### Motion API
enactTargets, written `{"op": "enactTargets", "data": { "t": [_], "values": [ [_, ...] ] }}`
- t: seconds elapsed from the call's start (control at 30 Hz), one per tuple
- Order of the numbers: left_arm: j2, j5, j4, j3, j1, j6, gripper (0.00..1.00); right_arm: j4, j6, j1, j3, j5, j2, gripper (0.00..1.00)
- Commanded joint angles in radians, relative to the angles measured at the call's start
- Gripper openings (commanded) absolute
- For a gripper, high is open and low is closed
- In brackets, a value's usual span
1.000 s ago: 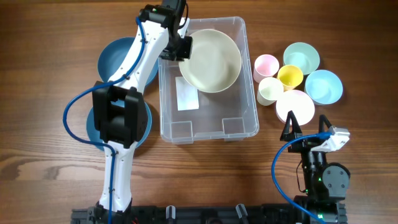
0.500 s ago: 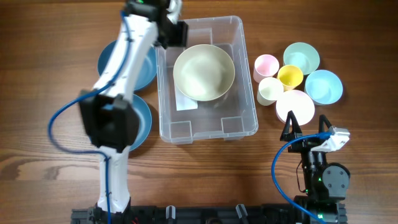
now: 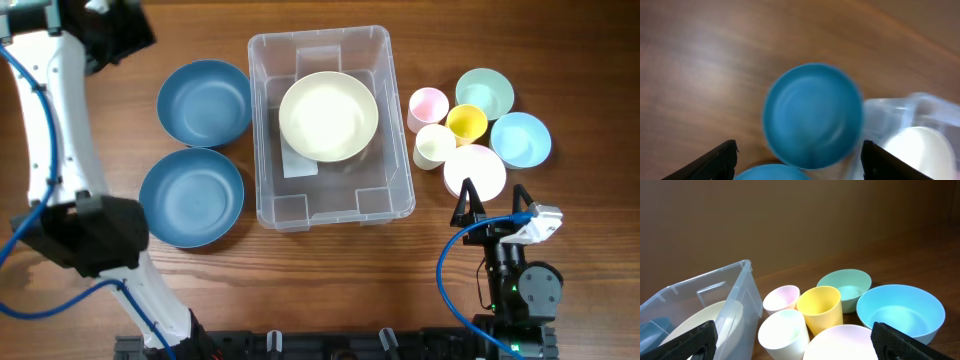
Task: Pack container
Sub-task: 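Move the left gripper to the upper blue bowl and grasp its rim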
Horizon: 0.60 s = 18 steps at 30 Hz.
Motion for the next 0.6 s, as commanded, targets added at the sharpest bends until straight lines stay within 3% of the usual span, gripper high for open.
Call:
{"op": "enactTargets", "data": {
  "t": [0.0,0.07,0.17,0.57],
  "values": [
    [0.095,0.150,-0.009,-0.095,0.078,0.157,0.80,0.003,0.007,0.006,-0.001,-0.012,0.002,1.00],
    [0.121,0.237,-0.010,-0.125,0.101,0.234,0.80,0.003,0.007,0.006,-0.001,-0.012,0.002,1.00],
    [0.147,0.253,-0.001,-0.158,0.120,0.267,0.80,0.003,0.007,0.006,-0.001,-0.012,0.002,1.00],
    [0.261,0.242,0.058,-0.217,0.119,0.259,0.83,0.003,0.007,0.006,-0.001,-0.012,0.002,1.00]
  ]
}}
